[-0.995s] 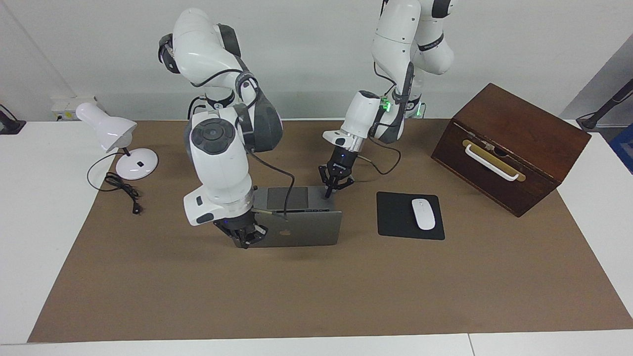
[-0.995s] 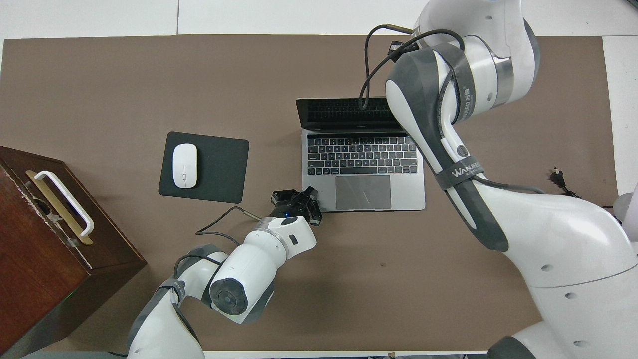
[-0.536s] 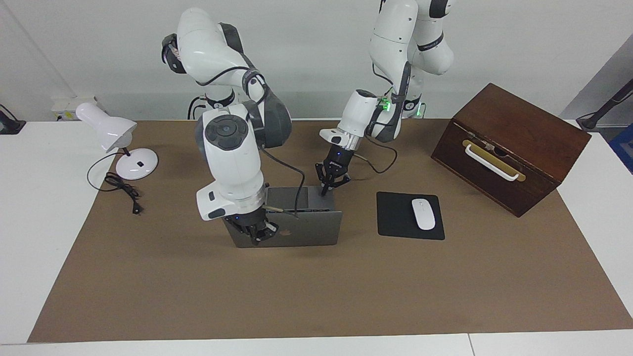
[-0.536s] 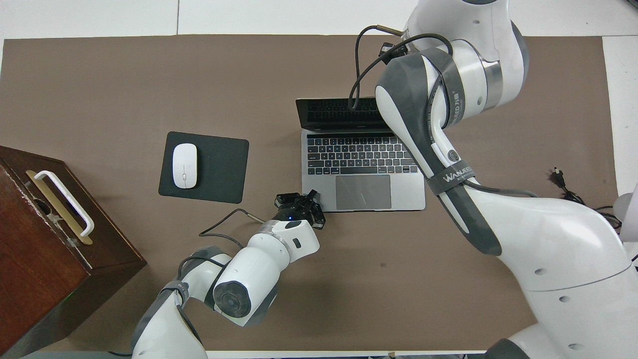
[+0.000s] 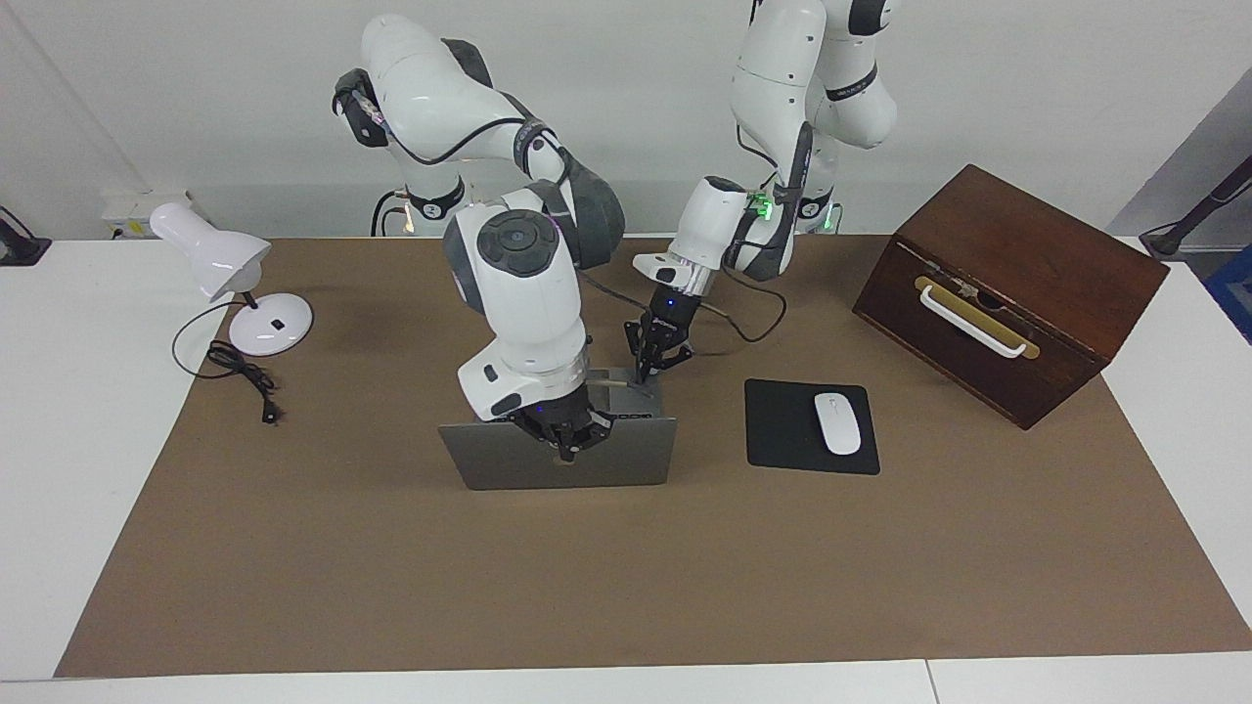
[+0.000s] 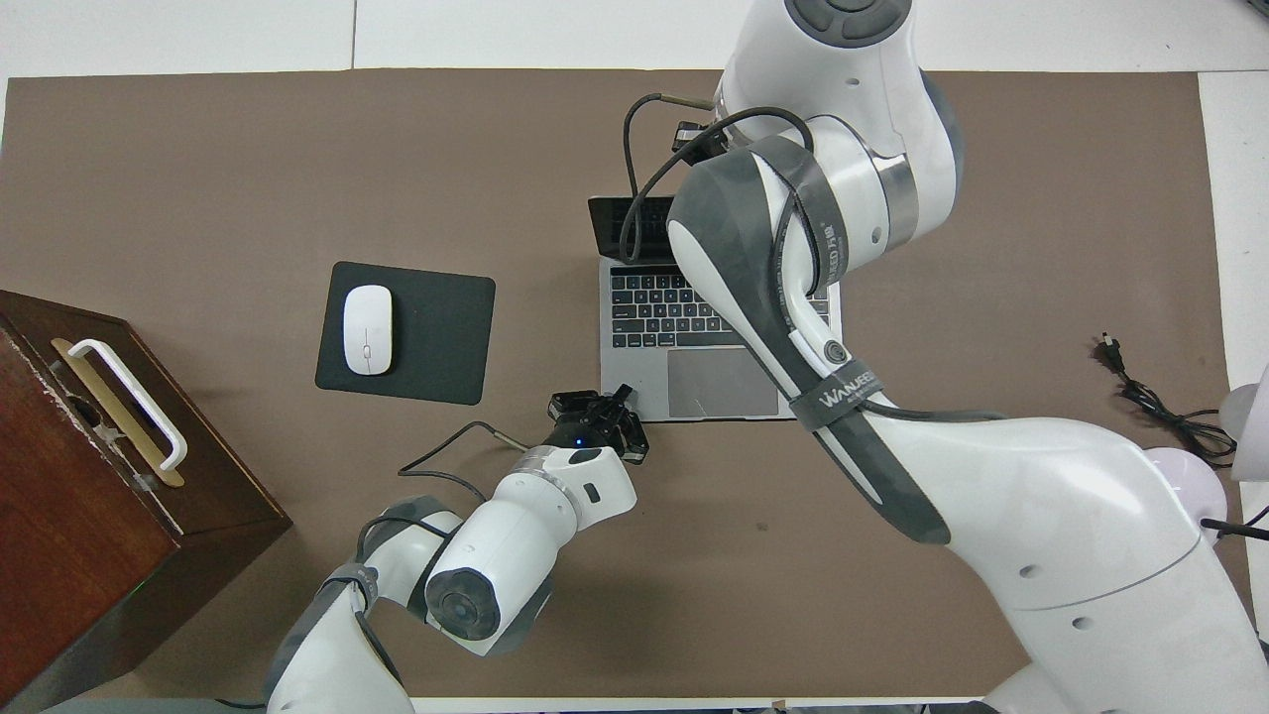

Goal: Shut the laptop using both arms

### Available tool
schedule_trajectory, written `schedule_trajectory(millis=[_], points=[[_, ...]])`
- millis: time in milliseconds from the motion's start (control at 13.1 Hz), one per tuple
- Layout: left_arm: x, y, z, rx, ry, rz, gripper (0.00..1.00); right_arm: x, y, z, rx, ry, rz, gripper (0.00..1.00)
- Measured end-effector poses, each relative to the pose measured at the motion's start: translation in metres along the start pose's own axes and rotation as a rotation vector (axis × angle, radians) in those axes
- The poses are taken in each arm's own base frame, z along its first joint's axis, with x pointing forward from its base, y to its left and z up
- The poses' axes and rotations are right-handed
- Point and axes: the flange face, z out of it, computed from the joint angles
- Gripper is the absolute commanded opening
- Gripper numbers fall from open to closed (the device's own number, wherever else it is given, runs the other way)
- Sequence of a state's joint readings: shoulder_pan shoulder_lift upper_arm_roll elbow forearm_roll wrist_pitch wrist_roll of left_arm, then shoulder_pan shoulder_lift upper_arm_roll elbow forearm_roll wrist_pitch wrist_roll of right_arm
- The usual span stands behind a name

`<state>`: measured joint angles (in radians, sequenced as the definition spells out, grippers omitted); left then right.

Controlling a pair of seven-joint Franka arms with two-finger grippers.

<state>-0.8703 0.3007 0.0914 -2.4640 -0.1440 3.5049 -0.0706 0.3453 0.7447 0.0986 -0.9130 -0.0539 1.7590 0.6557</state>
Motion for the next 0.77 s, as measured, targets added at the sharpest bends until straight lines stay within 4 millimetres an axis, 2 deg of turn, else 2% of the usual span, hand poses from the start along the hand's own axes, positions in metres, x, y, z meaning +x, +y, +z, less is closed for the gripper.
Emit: schedule_trajectory(millis=[306, 766], points=[[-0.001, 0.000, -0.001, 0.000, 0.001, 0.007, 0.00, -0.002, 0.006, 0.007, -0.012, -0.014, -0.097, 0.00], [-0.006, -0.004, -0.005, 0.005, 0.001, 0.029, 0.00, -0.014, 0.012, 0.017, -0.030, -0.060, -0.121, 0.00]])
